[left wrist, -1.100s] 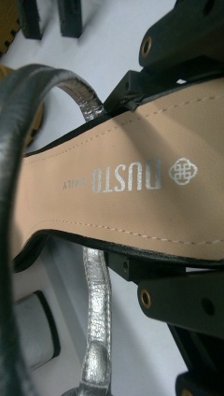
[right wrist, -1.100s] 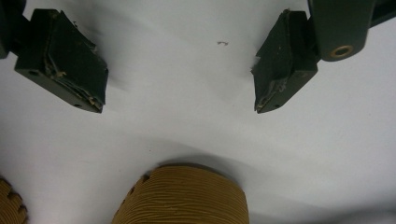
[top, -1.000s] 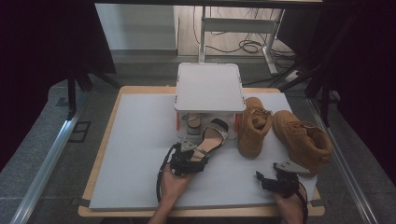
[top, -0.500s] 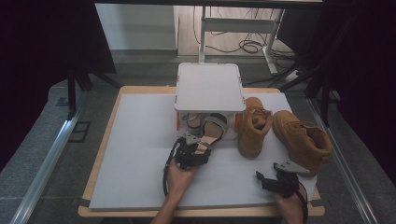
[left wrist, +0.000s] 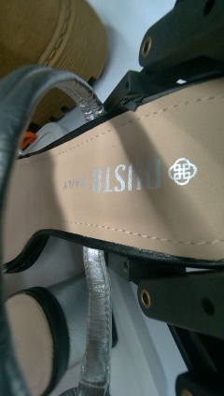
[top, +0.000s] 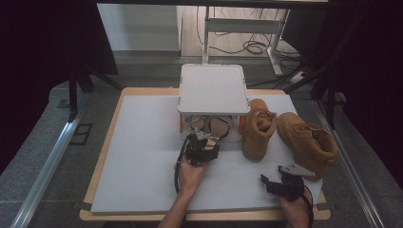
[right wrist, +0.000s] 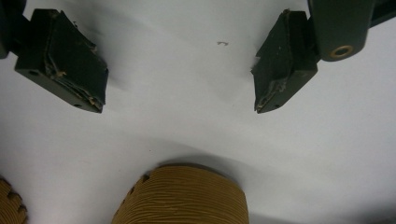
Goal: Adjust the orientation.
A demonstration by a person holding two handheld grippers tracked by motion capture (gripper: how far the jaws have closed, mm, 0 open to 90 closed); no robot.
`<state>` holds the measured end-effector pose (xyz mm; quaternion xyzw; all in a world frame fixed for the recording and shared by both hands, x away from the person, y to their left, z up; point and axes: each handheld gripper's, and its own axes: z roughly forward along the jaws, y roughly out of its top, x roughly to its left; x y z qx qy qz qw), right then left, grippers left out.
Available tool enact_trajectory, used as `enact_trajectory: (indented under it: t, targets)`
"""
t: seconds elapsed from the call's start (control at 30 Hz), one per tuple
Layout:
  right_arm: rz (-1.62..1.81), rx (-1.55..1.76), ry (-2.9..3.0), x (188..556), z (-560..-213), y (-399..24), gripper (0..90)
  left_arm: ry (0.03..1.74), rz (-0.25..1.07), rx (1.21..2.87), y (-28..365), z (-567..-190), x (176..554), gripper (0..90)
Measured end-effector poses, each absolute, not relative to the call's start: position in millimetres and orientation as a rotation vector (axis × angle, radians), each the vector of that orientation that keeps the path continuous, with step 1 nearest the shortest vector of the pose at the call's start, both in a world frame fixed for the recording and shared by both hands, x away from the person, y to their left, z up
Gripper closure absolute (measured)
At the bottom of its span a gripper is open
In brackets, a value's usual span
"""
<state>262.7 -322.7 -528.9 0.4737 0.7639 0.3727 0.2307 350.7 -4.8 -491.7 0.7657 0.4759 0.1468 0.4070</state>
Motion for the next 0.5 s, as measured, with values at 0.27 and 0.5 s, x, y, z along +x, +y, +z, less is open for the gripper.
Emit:
enact_trajectory:
  t: [0.27, 0.5]
  targets:
    - [1.025, 1.302, 2.101, 263, -529, -323, 18.0, 1.226, 0.370, 1.912, -16, -496, 360, 39.1]
    - [1.026, 1.303, 2.101, 263, -529, -323, 18.0, 1.255, 0.385, 1.895, -23, -500, 368, 39.1]
